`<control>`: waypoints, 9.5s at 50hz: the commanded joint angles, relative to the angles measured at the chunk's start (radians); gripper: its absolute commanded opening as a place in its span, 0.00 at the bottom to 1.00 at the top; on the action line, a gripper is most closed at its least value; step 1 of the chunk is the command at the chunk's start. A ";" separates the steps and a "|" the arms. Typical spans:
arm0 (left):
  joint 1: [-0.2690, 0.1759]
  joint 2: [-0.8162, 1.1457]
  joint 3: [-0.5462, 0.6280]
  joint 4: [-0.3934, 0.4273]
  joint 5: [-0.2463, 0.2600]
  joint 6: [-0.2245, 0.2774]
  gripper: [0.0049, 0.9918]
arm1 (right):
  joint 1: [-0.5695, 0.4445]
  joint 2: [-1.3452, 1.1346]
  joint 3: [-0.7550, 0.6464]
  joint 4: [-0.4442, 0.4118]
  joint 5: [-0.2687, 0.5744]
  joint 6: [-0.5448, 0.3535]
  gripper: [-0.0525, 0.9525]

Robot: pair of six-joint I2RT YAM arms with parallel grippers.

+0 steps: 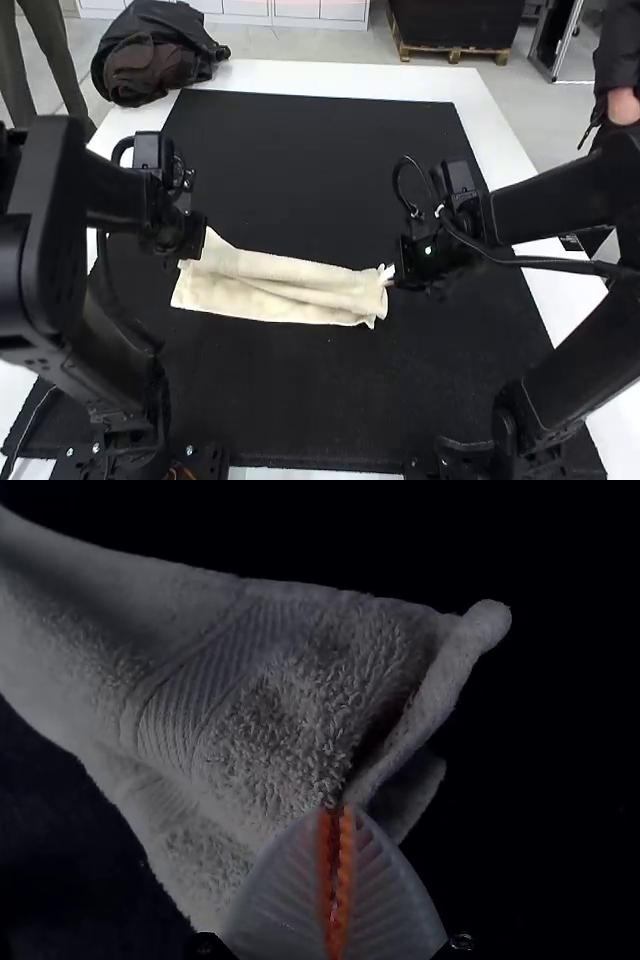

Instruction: Fold the towel.

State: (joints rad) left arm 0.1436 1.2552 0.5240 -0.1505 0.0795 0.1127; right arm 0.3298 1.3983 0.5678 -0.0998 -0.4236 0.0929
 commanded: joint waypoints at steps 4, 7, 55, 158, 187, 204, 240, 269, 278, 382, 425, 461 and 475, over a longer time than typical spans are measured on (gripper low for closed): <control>0.005 -0.046 -0.019 -0.023 -0.007 0.013 0.02 | 0.002 -0.024 -0.011 0.006 0.005 -0.012 0.03; 0.005 -0.051 -0.019 -0.024 -0.009 0.013 0.02 | 0.003 -0.022 -0.016 0.015 0.005 -0.012 0.03; 0.047 -0.050 -0.121 0.103 -0.106 0.153 0.66 | 0.015 0.065 -0.042 0.137 0.108 -0.025 0.77; 0.079 -0.082 0.031 0.106 -0.115 0.076 0.98 | 0.100 0.240 0.090 0.110 0.020 0.033 0.95; 0.102 -0.082 0.116 0.072 -0.115 0.061 0.98 | 0.100 0.344 0.026 0.198 0.000 0.021 0.19; 0.182 -0.083 0.126 0.052 -0.101 0.062 0.98 | 0.091 0.367 0.066 0.164 -0.010 0.008 0.03; 0.180 -0.083 0.126 0.052 -0.101 0.061 0.98 | 0.092 0.113 0.239 -0.081 -0.083 0.110 0.03; 0.192 -0.089 0.126 0.111 -0.192 0.024 0.98 | 0.284 0.122 0.339 -0.032 -0.136 0.205 0.03; 0.232 -0.109 0.122 0.135 -0.222 0.012 0.98 | 0.336 0.180 0.388 -0.001 -0.136 0.205 0.03; 0.435 -0.264 0.011 0.071 -0.170 0.016 0.98 | 0.655 0.887 1.198 0.068 -0.139 0.283 0.03; 0.430 -0.281 0.005 0.049 -0.172 0.015 0.98 | 0.617 0.921 1.403 -0.051 -0.122 0.269 0.61; 0.429 -0.293 0.005 0.049 -0.170 0.016 0.98 | 0.621 0.857 1.100 0.101 -0.216 0.246 0.03; 0.429 -0.293 0.002 0.052 -0.169 0.018 0.98 | 0.644 0.877 1.032 0.204 -0.222 0.278 0.03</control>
State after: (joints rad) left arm 0.5701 0.9787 0.5285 -0.1062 -0.1040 0.1337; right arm 0.9634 2.3051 1.6199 0.0757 -0.6262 0.3511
